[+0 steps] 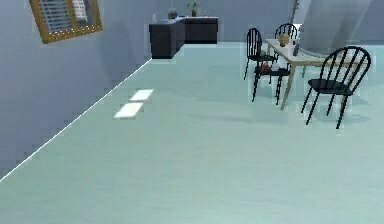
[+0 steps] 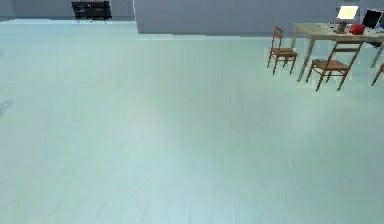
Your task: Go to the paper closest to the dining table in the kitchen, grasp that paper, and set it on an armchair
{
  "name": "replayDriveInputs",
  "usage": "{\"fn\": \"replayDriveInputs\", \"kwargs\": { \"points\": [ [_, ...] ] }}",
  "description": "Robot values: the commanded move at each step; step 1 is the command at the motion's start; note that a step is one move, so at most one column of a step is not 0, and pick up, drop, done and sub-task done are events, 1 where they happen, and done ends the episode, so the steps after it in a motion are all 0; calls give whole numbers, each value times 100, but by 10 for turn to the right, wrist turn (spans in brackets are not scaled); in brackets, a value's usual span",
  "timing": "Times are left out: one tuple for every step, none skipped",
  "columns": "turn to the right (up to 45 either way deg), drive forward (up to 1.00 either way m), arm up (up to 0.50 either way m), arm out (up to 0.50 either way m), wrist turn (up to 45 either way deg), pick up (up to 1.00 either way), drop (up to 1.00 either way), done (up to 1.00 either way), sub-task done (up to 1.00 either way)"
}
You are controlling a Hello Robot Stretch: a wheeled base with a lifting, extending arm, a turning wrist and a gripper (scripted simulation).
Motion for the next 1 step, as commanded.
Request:
{"fn": "replayDriveInputs", "kwargs": {
  "points": [
    [0, 100, 0, 0, 0, 0, 0, 0, 0]
  ]
}}
